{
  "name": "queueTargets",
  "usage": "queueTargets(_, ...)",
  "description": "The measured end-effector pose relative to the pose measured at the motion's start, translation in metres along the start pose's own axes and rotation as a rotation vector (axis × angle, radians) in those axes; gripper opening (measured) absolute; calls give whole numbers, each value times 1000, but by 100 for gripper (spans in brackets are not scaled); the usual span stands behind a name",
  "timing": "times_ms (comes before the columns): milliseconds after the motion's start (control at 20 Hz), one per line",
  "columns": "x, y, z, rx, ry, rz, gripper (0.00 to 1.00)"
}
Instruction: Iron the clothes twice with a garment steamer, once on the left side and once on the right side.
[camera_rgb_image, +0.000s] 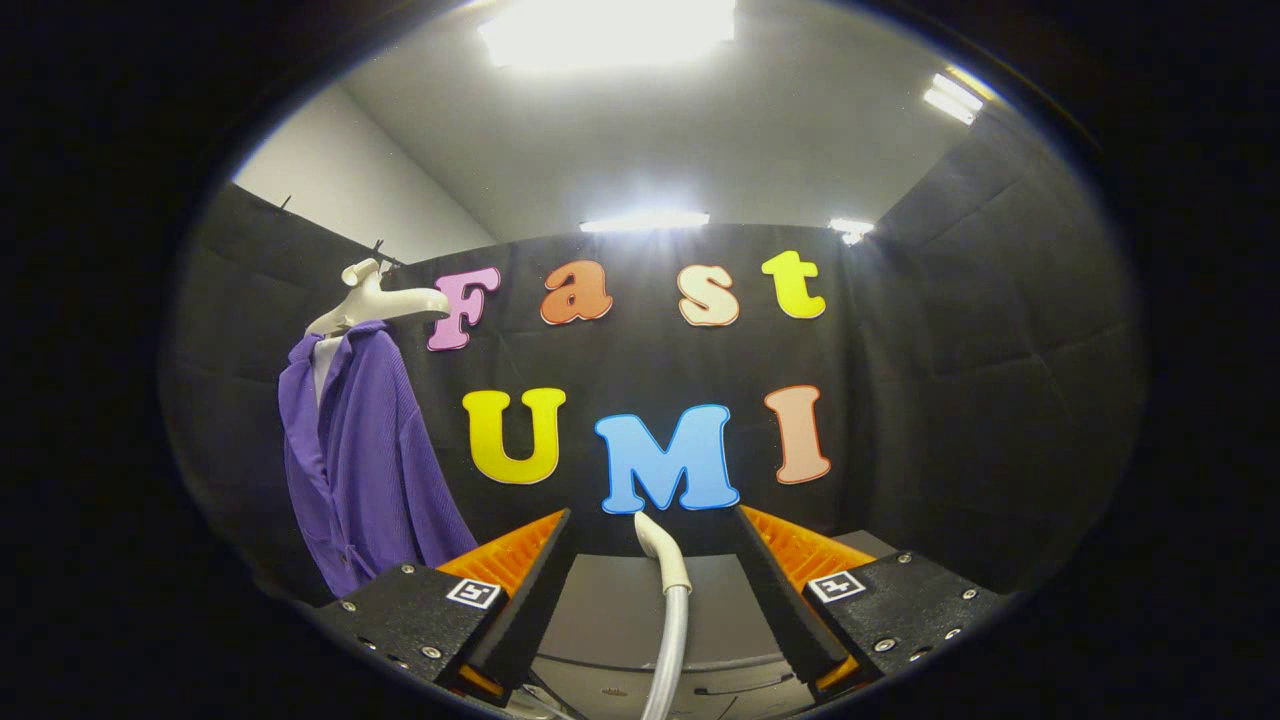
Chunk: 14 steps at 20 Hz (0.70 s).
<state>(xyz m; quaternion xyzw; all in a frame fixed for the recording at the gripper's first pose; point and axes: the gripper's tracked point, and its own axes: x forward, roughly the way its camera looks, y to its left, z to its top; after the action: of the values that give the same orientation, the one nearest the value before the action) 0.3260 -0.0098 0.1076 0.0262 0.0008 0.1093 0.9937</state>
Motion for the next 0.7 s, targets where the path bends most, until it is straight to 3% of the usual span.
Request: queueTargets(700, 161, -29, -74, 216, 327, 156, 95)
